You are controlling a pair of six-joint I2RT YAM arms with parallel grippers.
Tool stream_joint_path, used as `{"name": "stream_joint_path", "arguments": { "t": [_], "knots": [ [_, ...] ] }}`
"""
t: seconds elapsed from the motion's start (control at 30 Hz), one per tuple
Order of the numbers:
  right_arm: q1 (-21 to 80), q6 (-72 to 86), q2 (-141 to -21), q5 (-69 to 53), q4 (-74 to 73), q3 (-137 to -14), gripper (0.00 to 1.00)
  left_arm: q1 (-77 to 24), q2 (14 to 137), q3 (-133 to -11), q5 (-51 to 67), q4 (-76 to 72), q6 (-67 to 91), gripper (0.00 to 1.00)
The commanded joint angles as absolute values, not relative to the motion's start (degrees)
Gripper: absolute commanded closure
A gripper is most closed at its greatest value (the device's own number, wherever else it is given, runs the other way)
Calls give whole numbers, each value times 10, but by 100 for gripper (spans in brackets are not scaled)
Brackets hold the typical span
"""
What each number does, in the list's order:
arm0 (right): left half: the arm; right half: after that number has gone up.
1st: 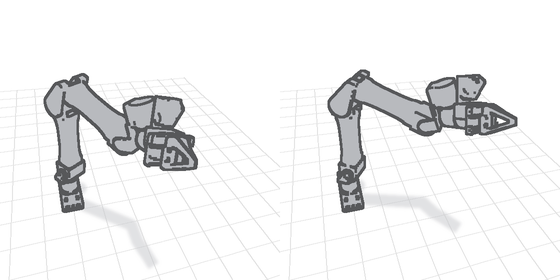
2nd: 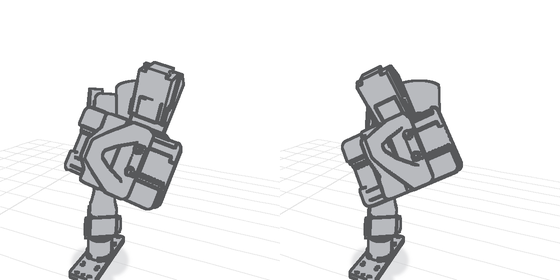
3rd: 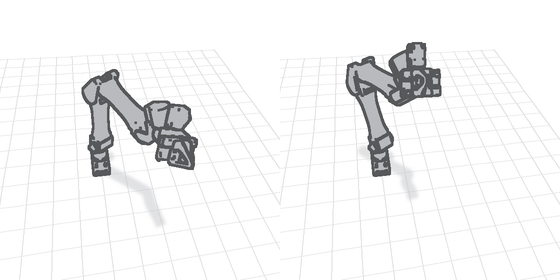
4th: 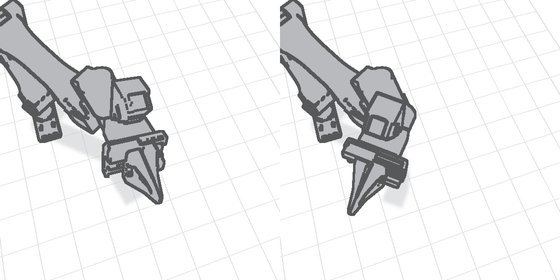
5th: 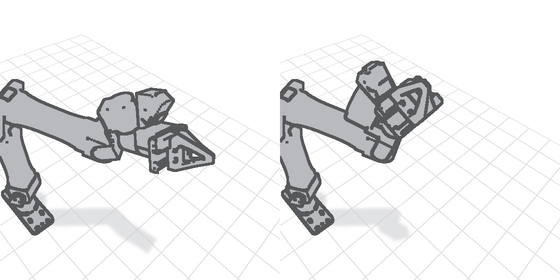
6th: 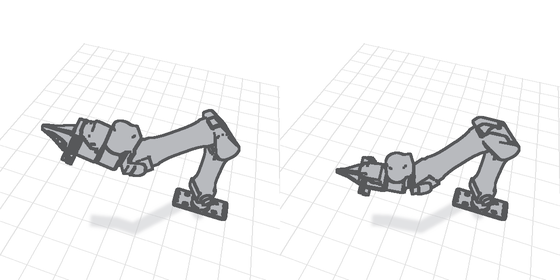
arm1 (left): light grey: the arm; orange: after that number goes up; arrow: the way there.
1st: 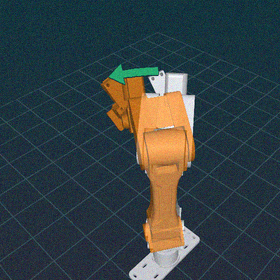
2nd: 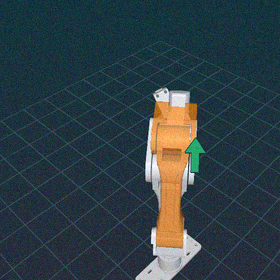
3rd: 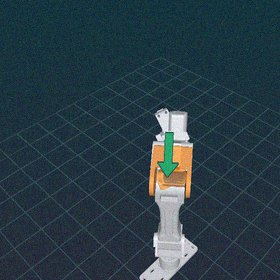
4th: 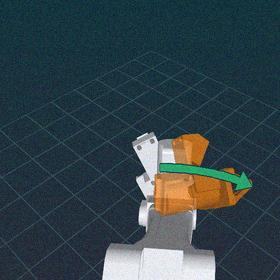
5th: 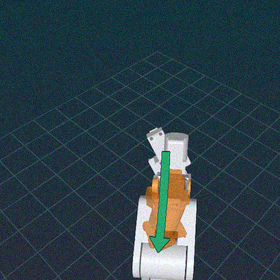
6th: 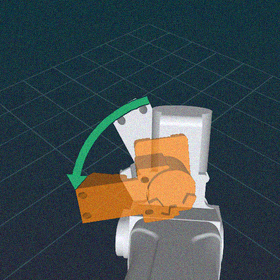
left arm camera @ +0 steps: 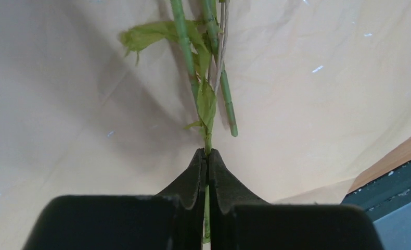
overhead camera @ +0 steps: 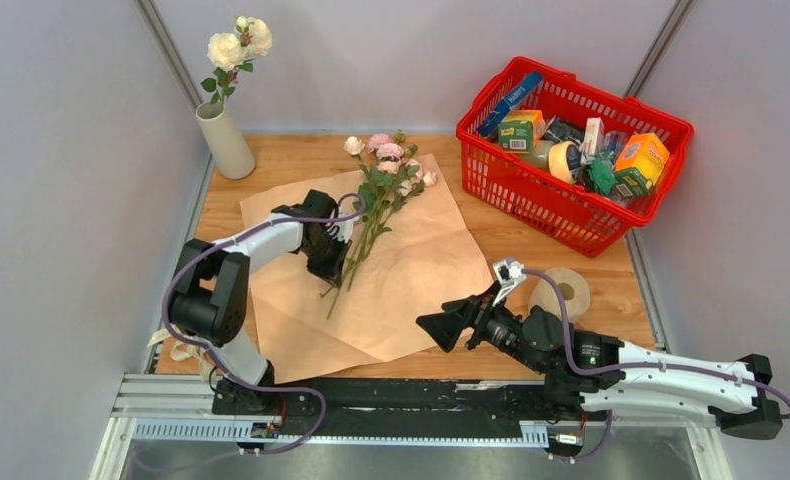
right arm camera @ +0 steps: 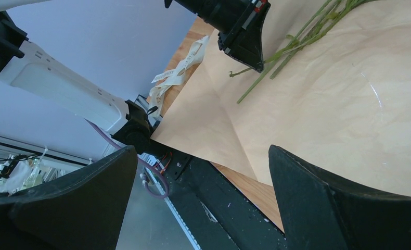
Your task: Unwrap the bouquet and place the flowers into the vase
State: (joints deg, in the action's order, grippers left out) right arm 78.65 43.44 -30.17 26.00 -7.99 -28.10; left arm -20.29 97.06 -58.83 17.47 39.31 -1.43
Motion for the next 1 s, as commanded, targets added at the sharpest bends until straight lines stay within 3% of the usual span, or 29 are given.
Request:
{"name": "stream_joint_path", "arguments": {
  "t": [0.0,0.43,0.77,0.97],
  "knots": [
    [785,440,-300,266,-58,-277,0,-207,892,-584,196,406,-4,100],
    [785,457,-342,270,-39,-278,0,-207,766,-538,258,391,62,100],
    [772,445,-459,385,69,-289,0,-206,737,-458,269,301,143,100],
    [660,453,-575,251,135,-337,11,-207,724,-442,333,247,194,100]
  ]
}}
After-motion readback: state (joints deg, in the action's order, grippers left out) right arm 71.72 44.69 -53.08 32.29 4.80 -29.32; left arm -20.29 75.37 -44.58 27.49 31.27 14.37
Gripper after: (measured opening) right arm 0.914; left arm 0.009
